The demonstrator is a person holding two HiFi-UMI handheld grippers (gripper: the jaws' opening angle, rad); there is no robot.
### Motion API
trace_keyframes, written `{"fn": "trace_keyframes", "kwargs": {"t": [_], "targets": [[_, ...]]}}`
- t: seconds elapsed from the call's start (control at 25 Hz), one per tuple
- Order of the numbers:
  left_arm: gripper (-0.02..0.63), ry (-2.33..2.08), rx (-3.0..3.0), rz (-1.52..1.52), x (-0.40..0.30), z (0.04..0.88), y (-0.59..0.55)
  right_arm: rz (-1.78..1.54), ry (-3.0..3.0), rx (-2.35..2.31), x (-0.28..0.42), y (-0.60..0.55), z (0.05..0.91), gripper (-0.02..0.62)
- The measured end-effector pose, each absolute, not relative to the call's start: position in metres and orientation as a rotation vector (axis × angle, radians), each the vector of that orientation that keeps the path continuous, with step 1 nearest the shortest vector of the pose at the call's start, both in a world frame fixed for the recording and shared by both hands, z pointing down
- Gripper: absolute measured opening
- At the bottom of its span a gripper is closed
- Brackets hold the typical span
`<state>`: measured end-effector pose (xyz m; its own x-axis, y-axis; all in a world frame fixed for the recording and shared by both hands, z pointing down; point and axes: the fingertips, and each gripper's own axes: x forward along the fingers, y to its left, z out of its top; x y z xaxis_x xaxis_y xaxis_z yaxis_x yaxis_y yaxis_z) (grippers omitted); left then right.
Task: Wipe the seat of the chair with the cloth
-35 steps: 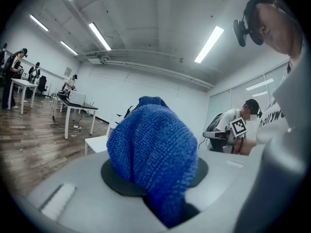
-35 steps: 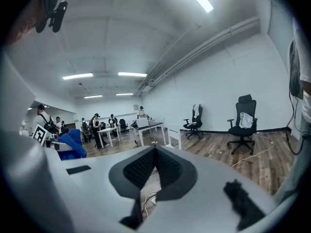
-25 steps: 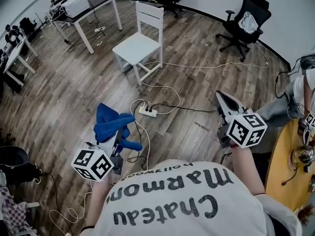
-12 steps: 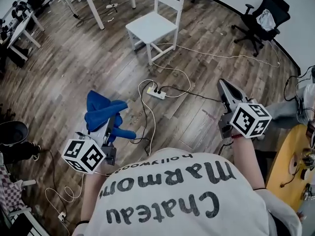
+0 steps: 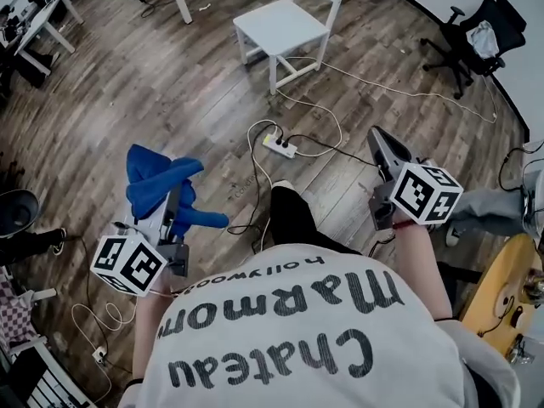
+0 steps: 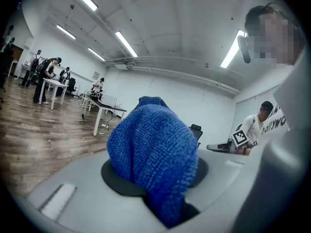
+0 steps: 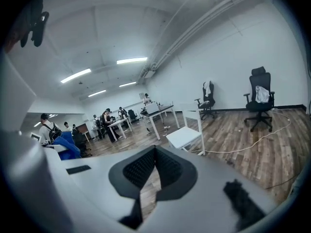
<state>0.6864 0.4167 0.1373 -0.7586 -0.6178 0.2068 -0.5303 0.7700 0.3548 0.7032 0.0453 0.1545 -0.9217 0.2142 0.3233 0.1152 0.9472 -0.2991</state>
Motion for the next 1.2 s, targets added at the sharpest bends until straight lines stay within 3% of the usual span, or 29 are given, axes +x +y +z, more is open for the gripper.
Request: {"fn": "trace_keyframes", "kwargs": {"t": [0.72, 1.2], "targets": [[0.133, -2.723, 0.643, -0.451, 0.457, 0.138, 0.413, 0.255, -2.657, -0.595, 0.403, 0.077, 0.153, 0.012], [0.133, -2.755, 0.546, -0.511, 0.365, 0.138, 0.424, 0.288, -2.618, -0.638, 0.287, 0.085, 0.159, 0.012]]}}
